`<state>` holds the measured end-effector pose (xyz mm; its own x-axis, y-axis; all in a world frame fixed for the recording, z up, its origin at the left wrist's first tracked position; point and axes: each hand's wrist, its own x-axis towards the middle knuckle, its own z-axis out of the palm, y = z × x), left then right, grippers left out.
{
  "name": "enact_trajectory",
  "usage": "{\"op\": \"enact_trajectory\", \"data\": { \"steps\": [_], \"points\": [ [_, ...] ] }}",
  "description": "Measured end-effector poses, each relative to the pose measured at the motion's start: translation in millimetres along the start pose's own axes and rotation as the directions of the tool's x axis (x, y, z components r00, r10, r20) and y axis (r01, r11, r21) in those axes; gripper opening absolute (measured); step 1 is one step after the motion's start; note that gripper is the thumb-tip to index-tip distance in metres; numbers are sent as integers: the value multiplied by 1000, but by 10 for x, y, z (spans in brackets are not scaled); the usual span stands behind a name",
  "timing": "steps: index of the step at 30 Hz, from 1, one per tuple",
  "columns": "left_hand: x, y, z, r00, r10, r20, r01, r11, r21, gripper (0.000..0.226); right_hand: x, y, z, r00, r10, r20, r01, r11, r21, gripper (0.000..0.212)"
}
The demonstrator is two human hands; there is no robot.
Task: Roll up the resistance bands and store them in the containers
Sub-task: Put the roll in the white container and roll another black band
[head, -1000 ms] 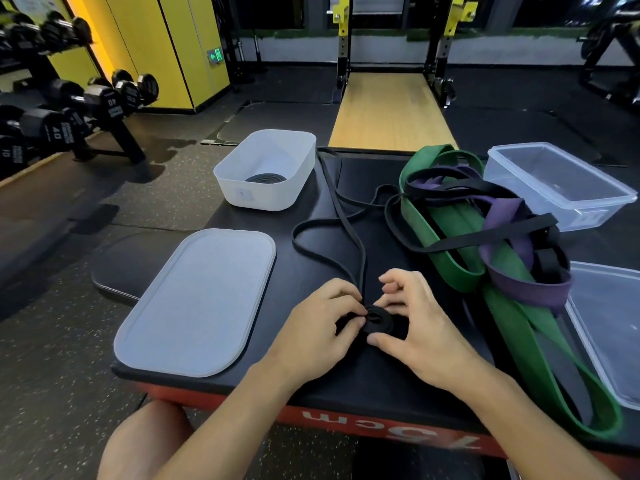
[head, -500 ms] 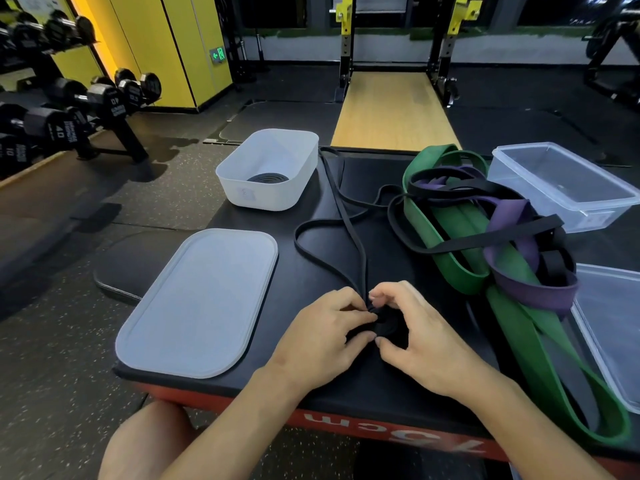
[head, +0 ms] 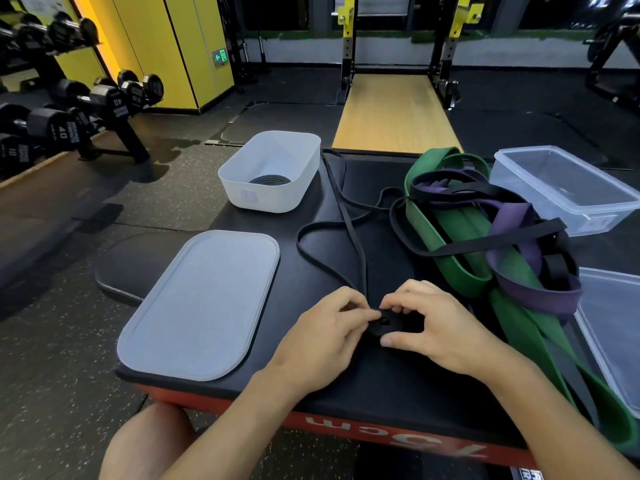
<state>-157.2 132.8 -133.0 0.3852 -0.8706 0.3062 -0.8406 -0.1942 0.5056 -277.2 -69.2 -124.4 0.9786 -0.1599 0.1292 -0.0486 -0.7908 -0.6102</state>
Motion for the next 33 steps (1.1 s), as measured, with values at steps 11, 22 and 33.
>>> {"op": "enact_trajectory", "data": {
  "steps": [11, 22, 33],
  "points": [
    [3, -34, -22, 999, 53, 4, -52, 997, -52, 24, -97, -47, -21, 998, 25, 49, -28, 997, 78, 57],
    [-2, 18, -41, 1000, 12, 16, -11, 999, -45, 28, -153, -319, 218, 972, 181, -149, -211, 953, -219, 71],
    [-14, 62, -63, 997, 2, 74, 1, 999, -38, 43, -192, -302, 272, 954, 176, -243, -223, 958, -180, 52]
  ]
}}
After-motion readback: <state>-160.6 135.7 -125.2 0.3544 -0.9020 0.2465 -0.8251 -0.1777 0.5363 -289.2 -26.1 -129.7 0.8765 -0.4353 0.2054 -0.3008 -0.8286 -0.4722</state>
